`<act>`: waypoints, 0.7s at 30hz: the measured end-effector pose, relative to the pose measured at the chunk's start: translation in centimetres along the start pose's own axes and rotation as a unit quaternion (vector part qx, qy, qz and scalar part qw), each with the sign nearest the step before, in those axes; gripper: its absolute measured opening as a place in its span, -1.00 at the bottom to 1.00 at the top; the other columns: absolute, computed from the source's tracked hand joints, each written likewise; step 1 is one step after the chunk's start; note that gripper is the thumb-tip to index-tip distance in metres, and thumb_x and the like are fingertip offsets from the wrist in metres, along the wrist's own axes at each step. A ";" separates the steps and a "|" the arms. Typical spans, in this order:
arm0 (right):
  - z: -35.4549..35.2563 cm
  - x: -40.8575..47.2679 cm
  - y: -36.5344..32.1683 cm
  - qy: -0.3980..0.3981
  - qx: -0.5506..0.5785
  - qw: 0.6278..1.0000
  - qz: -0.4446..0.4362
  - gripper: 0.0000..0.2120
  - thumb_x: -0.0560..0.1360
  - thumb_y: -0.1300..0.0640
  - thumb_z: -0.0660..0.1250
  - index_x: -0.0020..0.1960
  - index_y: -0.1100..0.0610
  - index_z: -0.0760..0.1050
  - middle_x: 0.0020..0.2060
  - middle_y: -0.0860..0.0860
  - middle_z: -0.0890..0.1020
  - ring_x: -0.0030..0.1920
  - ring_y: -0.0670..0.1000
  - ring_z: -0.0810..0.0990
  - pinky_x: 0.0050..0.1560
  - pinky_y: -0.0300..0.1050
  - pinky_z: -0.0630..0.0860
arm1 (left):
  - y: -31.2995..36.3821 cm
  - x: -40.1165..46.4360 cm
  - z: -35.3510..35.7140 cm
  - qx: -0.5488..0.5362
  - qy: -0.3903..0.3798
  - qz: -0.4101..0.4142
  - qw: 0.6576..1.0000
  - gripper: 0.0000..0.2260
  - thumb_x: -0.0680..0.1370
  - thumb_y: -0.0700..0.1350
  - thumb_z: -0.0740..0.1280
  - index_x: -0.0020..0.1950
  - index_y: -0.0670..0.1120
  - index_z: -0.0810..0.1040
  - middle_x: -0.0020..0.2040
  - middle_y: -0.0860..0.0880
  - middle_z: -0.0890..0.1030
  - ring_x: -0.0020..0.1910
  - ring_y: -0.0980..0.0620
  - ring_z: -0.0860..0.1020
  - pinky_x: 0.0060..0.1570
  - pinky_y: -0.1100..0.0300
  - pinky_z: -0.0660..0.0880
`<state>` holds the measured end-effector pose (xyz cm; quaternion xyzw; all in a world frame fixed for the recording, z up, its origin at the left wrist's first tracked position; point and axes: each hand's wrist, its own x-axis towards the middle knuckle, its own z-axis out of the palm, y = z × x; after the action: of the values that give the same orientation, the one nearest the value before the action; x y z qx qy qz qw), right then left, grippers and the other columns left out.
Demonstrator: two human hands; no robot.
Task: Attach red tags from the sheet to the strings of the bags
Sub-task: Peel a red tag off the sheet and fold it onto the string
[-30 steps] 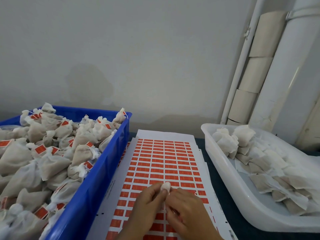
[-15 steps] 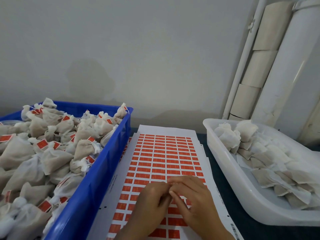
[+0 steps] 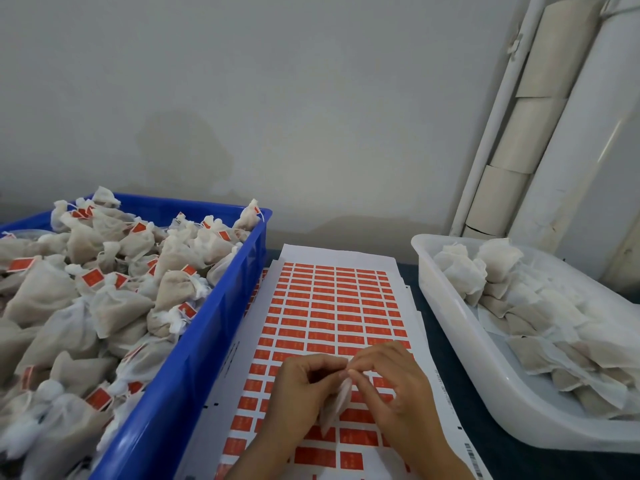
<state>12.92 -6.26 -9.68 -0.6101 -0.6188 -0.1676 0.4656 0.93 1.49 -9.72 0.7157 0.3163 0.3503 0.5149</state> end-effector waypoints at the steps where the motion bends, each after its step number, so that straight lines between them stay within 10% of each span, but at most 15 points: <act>1: 0.0 0.0 0.0 -0.002 0.002 1.000 0.000 -0.61 0.51 -0.20 0.13 -0.16 0.03 0.59 -0.18 -0.15 0.65 -0.04 -0.19 0.52 0.03 -0.31 0.47 | 0.0 0.0 0.1 0.004 0.007 0.002 1.000 -0.81 0.45 -0.14 0.40 -0.19 0.19 0.59 -0.33 0.31 0.62 -0.23 0.29 0.60 -0.30 0.47 0.48; 14: 0.0 -0.1 0.4 -0.043 -0.004 0.997 0.067 -0.94 0.38 0.12 0.38 -0.17 0.03 0.62 -0.22 -0.14 0.63 -0.20 -0.20 0.54 -0.03 -0.33 0.46 | -0.3 0.2 0.6 -0.041 0.065 -0.025 0.997 -0.77 0.35 -0.13 0.50 -0.07 0.04 0.54 -0.25 0.14 0.66 -0.22 0.16 0.63 -0.23 0.36 0.56; 21: -0.4 0.1 0.3 -0.074 0.070 0.979 0.177 -0.69 0.47 0.19 0.31 -0.23 -0.24 0.44 -0.26 -0.31 0.54 -0.04 -0.29 0.50 -0.03 -0.57 0.35 | 0.0 0.4 0.2 -0.146 -0.008 -0.077 0.986 -0.72 0.41 -0.19 0.43 0.07 0.00 0.47 -0.20 0.07 0.68 -0.16 0.13 0.64 -0.25 0.37 0.53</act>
<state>13.35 -6.45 -9.50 -0.6864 -0.5441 0.0074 0.4824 1.31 1.74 -9.72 0.6094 0.3119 0.3463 0.6415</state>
